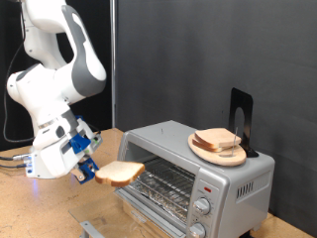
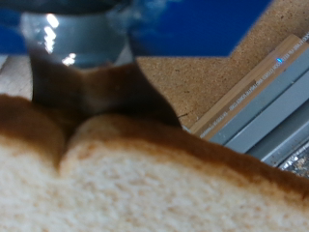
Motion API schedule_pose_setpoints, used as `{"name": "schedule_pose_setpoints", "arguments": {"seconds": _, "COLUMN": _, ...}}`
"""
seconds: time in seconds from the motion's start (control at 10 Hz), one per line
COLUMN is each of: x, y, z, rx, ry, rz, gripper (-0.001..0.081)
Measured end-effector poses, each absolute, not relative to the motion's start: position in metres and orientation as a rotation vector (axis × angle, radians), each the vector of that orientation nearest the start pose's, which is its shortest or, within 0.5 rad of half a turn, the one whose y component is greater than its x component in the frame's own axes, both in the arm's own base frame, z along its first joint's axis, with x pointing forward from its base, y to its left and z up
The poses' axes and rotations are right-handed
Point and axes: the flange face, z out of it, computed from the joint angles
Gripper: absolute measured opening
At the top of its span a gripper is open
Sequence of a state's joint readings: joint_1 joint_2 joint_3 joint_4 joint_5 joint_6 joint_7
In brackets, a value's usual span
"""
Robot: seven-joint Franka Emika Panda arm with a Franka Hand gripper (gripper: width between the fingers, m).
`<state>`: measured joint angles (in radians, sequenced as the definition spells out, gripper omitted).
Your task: Make a piece of toast with the oven
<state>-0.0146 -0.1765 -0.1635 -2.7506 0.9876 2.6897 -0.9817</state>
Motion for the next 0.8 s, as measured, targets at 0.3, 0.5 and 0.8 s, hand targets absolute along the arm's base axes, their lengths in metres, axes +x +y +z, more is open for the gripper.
{"name": "schedule_pose_setpoints", "arguments": {"seconds": 0.3, "x": 0.383, "y": -0.092, "z": 0.268, "rx": -2.739, "ry": 0.065, "rz": -0.451, "gripper": 0.04}}
{"name": "schedule_pose_setpoints", "arguments": {"seconds": 0.5, "x": 0.389, "y": -0.09, "z": 0.272, "rx": -2.749, "ry": -0.048, "rz": -0.409, "gripper": 0.04}}
{"name": "schedule_pose_setpoints", "arguments": {"seconds": 0.8, "x": 0.41, "y": -0.092, "z": 0.275, "rx": -2.799, "ry": -0.31, "rz": -0.306, "gripper": 0.04}}
